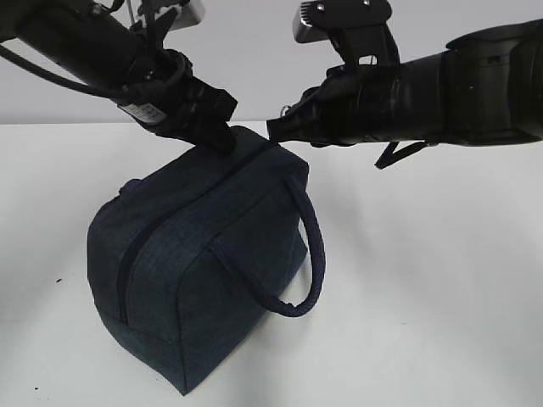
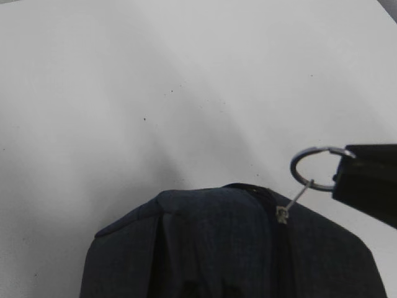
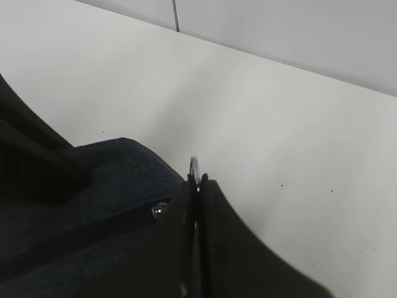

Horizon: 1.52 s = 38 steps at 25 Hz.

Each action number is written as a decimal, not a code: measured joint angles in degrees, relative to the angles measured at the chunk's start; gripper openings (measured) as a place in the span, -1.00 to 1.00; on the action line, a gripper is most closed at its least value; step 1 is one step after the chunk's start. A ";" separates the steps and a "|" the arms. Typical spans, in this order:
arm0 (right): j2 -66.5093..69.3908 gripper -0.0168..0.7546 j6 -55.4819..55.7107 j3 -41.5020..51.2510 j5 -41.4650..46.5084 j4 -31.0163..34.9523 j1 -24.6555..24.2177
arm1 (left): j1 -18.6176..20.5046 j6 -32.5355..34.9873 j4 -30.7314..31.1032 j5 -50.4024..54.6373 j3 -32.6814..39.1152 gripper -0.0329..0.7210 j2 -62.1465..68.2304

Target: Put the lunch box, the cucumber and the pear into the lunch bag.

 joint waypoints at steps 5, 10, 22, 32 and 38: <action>3.55 -0.94 3.43 -0.25 1.92 -0.11 -4.14 | -0.07 -0.05 1.24 -0.33 0.00 -0.86 -0.75; 9.19 -0.94 9.76 -0.37 12.41 -0.18 -10.94 | 0.29 -0.05 2.12 -1.26 -0.49 -0.86 -1.98; 12.55 -0.94 17.55 -0.91 22.04 -0.96 -14.55 | 1.87 -5.47 8.61 2.09 -8.08 -0.84 0.54; 12.45 -0.93 18.05 -1.14 17.44 -3.43 -14.44 | 1.81 -8.74 10.44 3.43 -10.00 -0.82 0.61; 12.35 -0.91 18.05 -1.39 16.77 -3.90 -14.89 | 1.69 -9.69 10.80 2.76 -10.00 -0.80 0.66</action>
